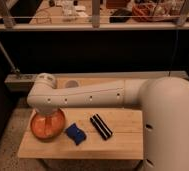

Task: Place the pepper in the ceramic bowl

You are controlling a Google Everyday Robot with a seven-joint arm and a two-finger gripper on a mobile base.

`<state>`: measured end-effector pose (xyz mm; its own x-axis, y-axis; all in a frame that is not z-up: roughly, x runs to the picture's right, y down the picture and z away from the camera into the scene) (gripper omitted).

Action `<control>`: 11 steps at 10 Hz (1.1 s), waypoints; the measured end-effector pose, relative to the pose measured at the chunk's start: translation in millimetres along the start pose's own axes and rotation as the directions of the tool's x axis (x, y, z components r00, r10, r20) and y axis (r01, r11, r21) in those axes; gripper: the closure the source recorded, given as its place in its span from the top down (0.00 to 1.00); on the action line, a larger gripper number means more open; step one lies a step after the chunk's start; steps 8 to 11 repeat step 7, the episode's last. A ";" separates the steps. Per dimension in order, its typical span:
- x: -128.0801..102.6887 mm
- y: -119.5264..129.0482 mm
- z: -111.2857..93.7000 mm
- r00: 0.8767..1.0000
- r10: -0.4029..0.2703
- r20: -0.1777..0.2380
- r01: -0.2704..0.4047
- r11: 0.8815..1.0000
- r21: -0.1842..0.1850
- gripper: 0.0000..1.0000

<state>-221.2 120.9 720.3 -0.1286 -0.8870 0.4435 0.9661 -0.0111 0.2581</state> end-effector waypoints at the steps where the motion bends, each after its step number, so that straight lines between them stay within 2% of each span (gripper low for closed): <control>1: 1.2 0.2 1.6 1.000 0.000 0.000 0.000 1.000 0.002 0.22; 5: 5.9 -3.1 9.7 1.000 -0.006 0.003 0.006 1.000 0.008 0.22; 7: 7.7 -3.5 12.4 1.000 -0.007 0.002 0.007 1.000 0.010 0.15; 11: 7.7 -3.5 12.4 1.000 -0.007 0.002 0.007 1.000 0.010 0.15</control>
